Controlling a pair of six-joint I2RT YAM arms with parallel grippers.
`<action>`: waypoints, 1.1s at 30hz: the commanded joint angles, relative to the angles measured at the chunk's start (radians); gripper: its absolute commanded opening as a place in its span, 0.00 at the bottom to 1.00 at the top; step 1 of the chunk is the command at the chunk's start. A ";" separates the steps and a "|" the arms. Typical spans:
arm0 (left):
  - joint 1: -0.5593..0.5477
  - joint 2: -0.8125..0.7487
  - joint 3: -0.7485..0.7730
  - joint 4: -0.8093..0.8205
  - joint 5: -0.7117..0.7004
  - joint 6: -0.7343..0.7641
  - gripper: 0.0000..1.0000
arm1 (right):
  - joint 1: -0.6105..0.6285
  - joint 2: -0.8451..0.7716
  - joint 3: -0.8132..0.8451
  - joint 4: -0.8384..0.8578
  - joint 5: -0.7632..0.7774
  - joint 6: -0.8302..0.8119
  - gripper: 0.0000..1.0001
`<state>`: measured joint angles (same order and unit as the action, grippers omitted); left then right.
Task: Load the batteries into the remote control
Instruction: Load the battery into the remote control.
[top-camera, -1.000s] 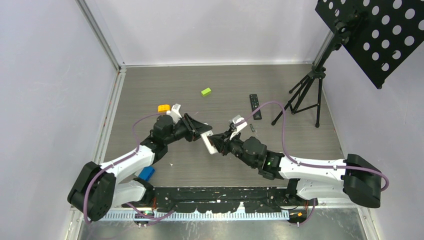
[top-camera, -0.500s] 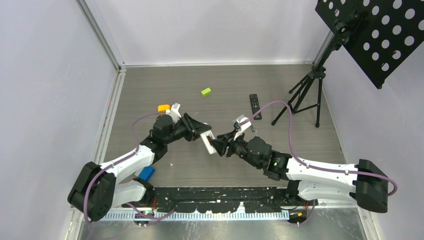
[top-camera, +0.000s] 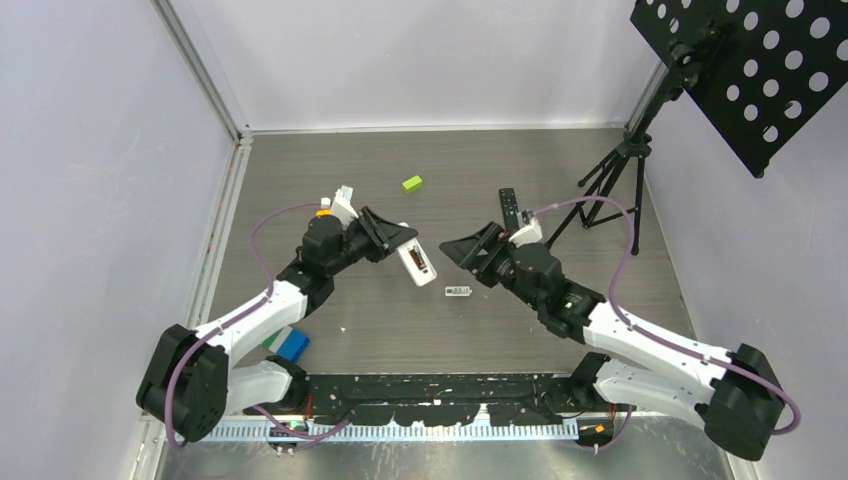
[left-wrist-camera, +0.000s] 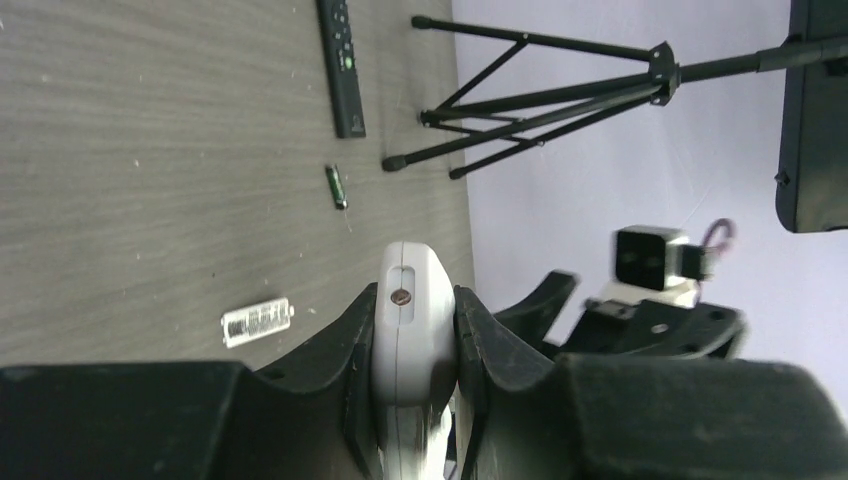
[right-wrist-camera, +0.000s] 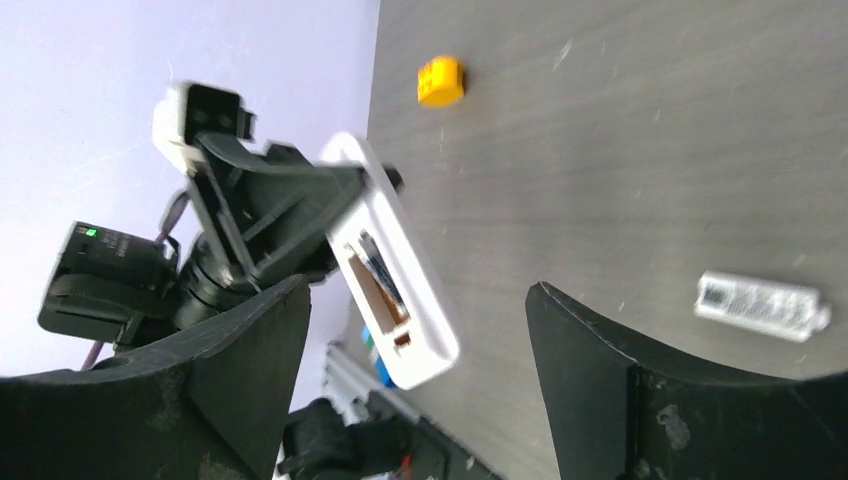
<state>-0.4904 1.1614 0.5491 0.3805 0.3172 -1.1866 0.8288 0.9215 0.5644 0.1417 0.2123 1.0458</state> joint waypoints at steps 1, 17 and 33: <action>0.006 0.027 0.067 0.056 -0.074 0.039 0.00 | 0.001 0.093 -0.045 0.142 -0.154 0.332 0.84; 0.006 0.103 0.089 0.124 -0.096 -0.064 0.00 | 0.002 0.324 -0.077 0.651 -0.118 0.549 0.84; 0.006 0.021 0.095 -0.010 -0.177 0.038 0.00 | 0.003 0.366 -0.022 0.482 -0.115 0.523 0.78</action>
<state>-0.4717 1.2285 0.6056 0.3801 0.1780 -1.1915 0.8158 1.3128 0.4789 0.6697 0.1120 1.5742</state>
